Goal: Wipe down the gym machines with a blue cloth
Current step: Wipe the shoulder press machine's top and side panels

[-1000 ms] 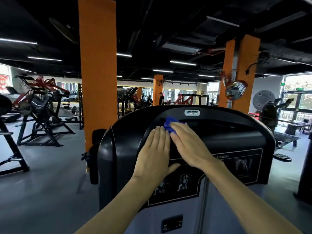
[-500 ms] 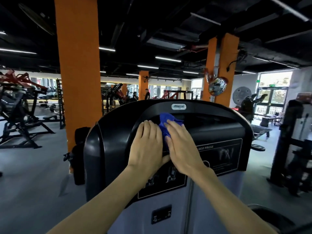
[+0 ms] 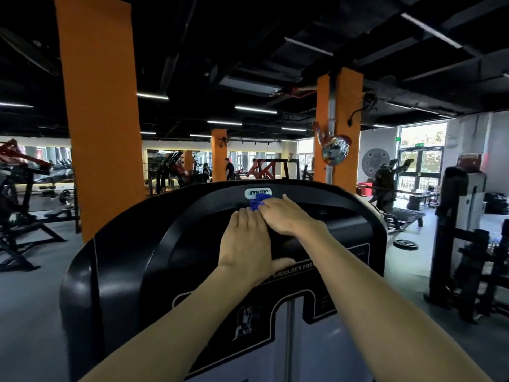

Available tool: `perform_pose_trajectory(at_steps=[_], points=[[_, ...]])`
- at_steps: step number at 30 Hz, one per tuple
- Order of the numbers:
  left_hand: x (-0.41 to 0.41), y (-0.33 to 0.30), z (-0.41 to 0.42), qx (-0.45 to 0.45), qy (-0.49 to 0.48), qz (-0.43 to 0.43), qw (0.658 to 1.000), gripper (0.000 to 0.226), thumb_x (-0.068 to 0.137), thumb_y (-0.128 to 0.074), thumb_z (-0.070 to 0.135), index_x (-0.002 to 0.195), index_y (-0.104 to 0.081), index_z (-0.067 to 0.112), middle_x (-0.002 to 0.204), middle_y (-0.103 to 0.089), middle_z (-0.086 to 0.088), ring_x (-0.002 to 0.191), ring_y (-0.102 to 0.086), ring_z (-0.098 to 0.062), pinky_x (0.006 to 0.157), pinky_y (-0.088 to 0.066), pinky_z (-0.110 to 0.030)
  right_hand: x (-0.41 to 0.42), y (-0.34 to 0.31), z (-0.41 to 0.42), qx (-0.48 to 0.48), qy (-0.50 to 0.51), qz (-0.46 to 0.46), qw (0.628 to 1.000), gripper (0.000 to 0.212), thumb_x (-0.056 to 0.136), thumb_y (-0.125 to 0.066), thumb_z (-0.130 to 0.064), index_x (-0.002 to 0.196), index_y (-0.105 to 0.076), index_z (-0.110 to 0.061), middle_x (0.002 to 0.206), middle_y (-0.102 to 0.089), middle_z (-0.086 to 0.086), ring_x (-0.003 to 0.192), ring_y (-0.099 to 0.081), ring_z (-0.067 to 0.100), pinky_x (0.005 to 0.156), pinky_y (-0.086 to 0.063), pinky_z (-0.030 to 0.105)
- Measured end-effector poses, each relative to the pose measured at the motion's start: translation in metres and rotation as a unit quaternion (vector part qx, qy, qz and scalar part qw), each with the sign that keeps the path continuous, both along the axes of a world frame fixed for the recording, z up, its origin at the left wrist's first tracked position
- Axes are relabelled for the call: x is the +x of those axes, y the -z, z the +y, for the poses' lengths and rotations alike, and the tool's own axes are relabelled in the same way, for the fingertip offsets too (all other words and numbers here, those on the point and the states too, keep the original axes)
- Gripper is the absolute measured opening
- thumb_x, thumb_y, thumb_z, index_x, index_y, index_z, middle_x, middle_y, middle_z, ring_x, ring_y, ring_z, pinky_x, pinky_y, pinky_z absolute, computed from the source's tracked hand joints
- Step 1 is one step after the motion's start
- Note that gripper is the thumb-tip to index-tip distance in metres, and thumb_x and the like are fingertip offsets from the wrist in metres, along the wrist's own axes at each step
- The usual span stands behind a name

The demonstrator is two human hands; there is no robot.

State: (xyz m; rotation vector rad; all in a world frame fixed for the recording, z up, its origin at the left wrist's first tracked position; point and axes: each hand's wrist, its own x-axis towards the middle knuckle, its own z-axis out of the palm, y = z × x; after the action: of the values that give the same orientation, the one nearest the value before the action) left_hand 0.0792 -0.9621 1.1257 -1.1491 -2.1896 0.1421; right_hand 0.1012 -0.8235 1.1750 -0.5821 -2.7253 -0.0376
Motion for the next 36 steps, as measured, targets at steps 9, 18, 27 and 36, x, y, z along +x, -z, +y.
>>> perform_pose_trajectory(at_steps=[9,18,27,36], points=[[-0.003,0.004,0.003,0.005,0.032,0.016,0.999,0.137,0.073,-0.036,0.101,0.161,-0.016,-0.002,0.167,-0.026,-0.021,0.156,-0.023,-0.032,0.129,-0.016,-0.045,0.06,0.057,0.045,-0.034,0.094,0.273,0.957,0.044,0.107,-0.027,-0.031,0.12,-0.061,-0.007,0.125,-0.065,0.01,0.122,-0.056,0.028,0.123,-0.022,0.044],[-0.007,0.01,0.007,0.041,0.038,0.054,0.997,0.139,0.066,-0.024,0.105,0.156,-0.034,0.0,0.159,-0.043,-0.017,0.149,-0.039,-0.028,0.126,-0.025,-0.041,0.066,0.087,0.013,0.044,-0.063,0.28,0.957,0.053,0.108,-0.025,-0.035,0.149,-0.048,-0.01,0.151,-0.052,0.003,0.144,-0.039,0.013,0.127,-0.002,0.027],[-0.004,0.007,0.005,0.026,0.024,0.042,0.998,0.141,0.065,-0.03,0.106,0.159,-0.025,0.001,0.164,-0.035,-0.016,0.153,-0.032,-0.028,0.128,-0.021,-0.04,0.061,0.081,0.023,-0.03,0.072,0.349,0.934,0.045,0.11,-0.033,-0.026,0.146,-0.05,-0.006,0.151,-0.05,0.009,0.145,-0.039,0.021,0.127,-0.005,0.035],[-0.002,0.006,0.006,0.015,0.026,0.042,0.999,0.145,0.063,-0.032,0.107,0.161,-0.019,0.002,0.167,-0.03,-0.014,0.156,-0.025,-0.027,0.129,-0.019,-0.041,0.105,0.087,0.075,-0.032,0.106,0.339,0.934,0.05,0.11,-0.029,-0.032,0.146,-0.049,-0.004,0.147,-0.054,0.014,0.141,-0.044,0.027,0.126,-0.01,0.036]])
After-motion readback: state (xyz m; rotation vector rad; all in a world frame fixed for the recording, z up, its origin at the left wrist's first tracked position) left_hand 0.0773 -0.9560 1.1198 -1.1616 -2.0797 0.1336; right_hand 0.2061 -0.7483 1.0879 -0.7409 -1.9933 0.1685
